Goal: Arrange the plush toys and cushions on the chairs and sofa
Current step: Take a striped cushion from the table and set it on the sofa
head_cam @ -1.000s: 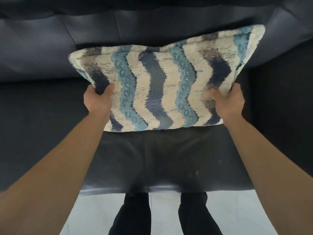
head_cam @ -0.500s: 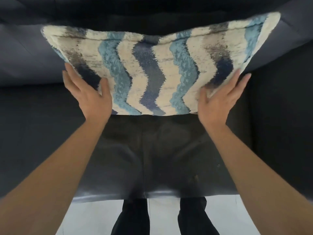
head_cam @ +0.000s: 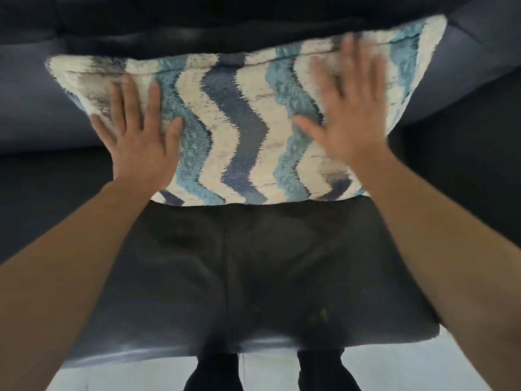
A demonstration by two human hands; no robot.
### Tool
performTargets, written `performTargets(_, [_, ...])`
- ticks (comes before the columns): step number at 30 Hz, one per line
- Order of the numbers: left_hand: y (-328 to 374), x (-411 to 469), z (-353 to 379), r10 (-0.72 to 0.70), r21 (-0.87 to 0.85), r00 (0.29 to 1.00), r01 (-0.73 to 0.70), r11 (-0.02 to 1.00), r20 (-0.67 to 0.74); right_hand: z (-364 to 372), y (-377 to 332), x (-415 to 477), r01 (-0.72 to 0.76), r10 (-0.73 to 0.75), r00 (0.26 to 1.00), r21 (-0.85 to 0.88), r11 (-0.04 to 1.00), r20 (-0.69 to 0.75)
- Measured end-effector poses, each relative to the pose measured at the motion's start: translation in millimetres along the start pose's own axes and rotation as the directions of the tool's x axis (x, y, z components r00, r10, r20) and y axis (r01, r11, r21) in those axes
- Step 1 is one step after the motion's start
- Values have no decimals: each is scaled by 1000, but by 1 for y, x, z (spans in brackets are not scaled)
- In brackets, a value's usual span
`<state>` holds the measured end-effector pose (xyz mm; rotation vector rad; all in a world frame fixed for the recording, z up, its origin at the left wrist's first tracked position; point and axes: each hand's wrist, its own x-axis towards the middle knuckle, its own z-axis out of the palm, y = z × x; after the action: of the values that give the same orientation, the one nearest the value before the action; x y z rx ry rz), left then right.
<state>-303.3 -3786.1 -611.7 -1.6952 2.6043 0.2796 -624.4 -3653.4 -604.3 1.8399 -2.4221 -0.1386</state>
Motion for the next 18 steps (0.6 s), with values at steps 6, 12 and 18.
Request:
performTargets(6, [18, -20, 8, -87, -102, 979, 68, 992, -185, 14, 22, -48, -332, 330, 932, 14, 943, -153])
performTargets(12, [16, -102, 57, 144, 113, 985, -133, 985, -95, 55, -95, -104, 448, -430, 875, 35, 894, -223])
performTargets(18, [14, -68, 69, -23, 136, 998, 15, 991, 59, 80, -26, -95, 241, -243, 970, -73, 968, -15])
